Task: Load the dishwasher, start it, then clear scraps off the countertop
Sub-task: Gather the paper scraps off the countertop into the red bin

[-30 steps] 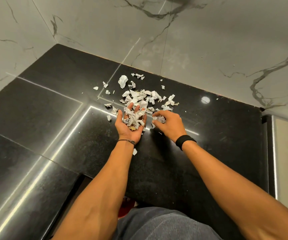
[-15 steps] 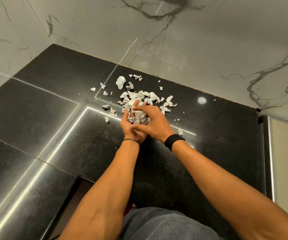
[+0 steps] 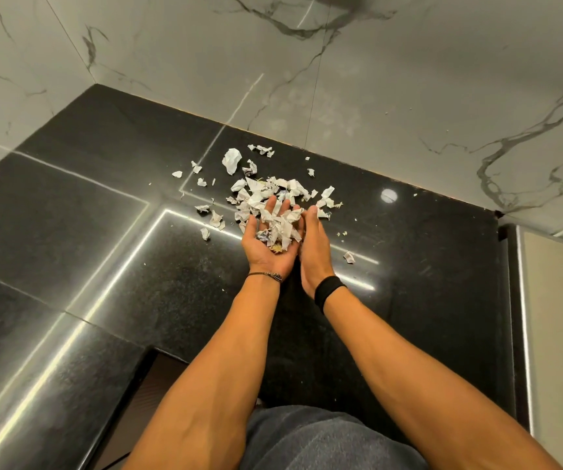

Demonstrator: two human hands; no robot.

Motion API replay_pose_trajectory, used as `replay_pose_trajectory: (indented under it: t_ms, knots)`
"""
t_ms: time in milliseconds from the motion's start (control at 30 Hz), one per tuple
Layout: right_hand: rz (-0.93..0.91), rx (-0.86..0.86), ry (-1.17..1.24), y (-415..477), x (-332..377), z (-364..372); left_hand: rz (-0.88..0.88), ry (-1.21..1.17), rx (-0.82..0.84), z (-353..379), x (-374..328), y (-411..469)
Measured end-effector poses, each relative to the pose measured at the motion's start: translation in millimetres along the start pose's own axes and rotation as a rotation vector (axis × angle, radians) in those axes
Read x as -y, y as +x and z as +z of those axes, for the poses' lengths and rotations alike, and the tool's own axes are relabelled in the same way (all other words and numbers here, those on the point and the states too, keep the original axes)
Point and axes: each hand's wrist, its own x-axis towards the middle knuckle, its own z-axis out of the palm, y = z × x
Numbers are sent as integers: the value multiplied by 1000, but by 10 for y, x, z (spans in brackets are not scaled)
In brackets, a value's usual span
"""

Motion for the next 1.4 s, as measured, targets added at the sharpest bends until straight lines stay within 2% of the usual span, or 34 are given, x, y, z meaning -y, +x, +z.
replay_pose_trajectory:
  t_ms: [133,400,567,900,1133,1400]
  knots:
    - [-36,-28,-50,9,9,49,10,9,26,8,-8,-25]
    - [-74,-65,14,-47,96,159,76,38,76,122,46,-254]
    - [-66,-19,22,-289,27,295,156,-31,79,72,-2,-484]
    - [83,247,61,-1200,-197,295,463,-143,-97,-189,-2,-1526]
    - [197,427,53,-2009,-608,-40,629,-172,-190,-614,352,-2469]
    - [327,467,-34,-2713,-1190,-377,703,-203,-394,-1209,642,-3217]
